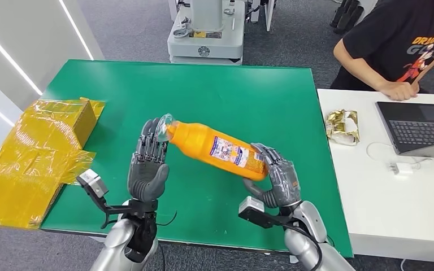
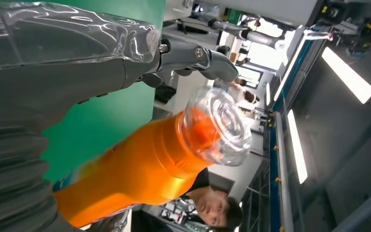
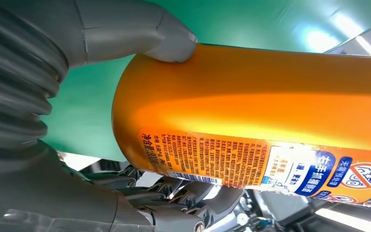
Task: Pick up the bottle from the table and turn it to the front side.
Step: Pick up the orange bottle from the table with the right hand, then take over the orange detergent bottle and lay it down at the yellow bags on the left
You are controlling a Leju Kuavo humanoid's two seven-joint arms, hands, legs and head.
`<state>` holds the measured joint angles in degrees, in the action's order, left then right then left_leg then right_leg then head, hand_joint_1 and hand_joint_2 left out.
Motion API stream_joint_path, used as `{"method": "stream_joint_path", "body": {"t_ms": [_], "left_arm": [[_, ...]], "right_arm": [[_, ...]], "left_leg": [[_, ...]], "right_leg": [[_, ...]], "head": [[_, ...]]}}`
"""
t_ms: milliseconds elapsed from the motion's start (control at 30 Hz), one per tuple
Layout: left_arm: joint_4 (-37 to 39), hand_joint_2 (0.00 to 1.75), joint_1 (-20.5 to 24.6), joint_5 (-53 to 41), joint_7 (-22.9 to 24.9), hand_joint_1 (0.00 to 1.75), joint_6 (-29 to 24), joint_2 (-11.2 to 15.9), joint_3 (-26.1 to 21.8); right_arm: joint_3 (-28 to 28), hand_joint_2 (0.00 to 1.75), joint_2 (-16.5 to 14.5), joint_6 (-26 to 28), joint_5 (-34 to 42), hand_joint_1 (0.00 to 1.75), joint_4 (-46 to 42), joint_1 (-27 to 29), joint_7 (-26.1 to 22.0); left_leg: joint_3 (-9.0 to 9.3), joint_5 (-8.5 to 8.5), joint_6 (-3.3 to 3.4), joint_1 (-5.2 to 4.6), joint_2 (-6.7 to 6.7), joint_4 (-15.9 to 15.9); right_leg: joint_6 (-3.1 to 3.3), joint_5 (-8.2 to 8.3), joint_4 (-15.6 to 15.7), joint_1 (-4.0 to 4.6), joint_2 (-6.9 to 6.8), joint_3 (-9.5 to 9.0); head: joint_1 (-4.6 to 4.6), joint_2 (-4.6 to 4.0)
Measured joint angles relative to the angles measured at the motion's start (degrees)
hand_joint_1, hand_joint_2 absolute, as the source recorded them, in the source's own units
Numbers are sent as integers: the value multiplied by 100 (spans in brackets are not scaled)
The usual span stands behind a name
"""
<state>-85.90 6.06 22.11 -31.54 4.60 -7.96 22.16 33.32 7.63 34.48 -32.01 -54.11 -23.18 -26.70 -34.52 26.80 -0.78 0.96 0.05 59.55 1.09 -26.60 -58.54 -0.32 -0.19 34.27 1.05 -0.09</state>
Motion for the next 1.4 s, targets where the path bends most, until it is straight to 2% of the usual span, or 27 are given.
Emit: {"method": "stream_joint_path", "body": {"t_ms": [467, 667, 833, 1000, 1033, 1133, 1167, 1400], "left_arm": [[661, 175, 246, -19, 22, 0, 60, 20, 100], [769, 175, 279, -23, -33, 0, 28, 36, 98], [809, 175, 283, -161, -152, 0, -222, 53, 86], [809, 175, 277, -295, -209, 0, -508, 51, 52], [809, 175, 276, -303, -214, 8, -530, 51, 51], [809, 175, 273, -317, -234, 139, -579, 50, 47], [809, 175, 272, -322, -245, 175, -601, 50, 46], [806, 175, 234, -347, -340, 175, -674, 44, 39]], "right_arm": [[116, 175, -176, -439, -157, 175, -171, 192, -29], [191, 175, -293, -971, -143, 175, -22, 65, -51], [272, 175, -409, -1393, -135, 175, 273, -158, -40], [318, 175, -482, -1543, -152, 175, 500, -287, -13], [326, 175, -492, -1553, -154, 175, 531, -302, -13], [344, 175, -510, -1563, -155, 175, 607, -335, -10], [346, 175, -515, -1565, -155, 175, 630, -345, -5], [352, 175, -550, -1656, -161, 175, 762, -417, 29]], "left_leg": [[-1, 0, 0, 0, 1, -1], [-2, 0, 0, 0, 1, -1], [-2, 0, 0, 0, 1, -1], [-3, 0, 0, 0, -1, 0], [-4, 0, 0, 0, -1, 0], [-4, 0, 0, 0, -1, 0], [-4, 0, 0, 0, -1, 0], [-4, 0, 0, 0, -1, 0]], "right_leg": [[0, 0, -1, 0, 1, 0], [0, 0, -1, 0, 1, 0], [0, 0, -2, 0, 1, 0], [0, 0, -2, 0, 0, 0], [0, 0, -1, 0, 0, 0], [0, 0, -1, 0, 0, 0], [0, 0, -1, 0, -1, 0], [0, 0, -1, 0, 0, 0]], "head": [[1, 0], [1, 0], [1, 0], [1, 0], [1, 0], [1, 0], [0, 0], [1, 0]]}}
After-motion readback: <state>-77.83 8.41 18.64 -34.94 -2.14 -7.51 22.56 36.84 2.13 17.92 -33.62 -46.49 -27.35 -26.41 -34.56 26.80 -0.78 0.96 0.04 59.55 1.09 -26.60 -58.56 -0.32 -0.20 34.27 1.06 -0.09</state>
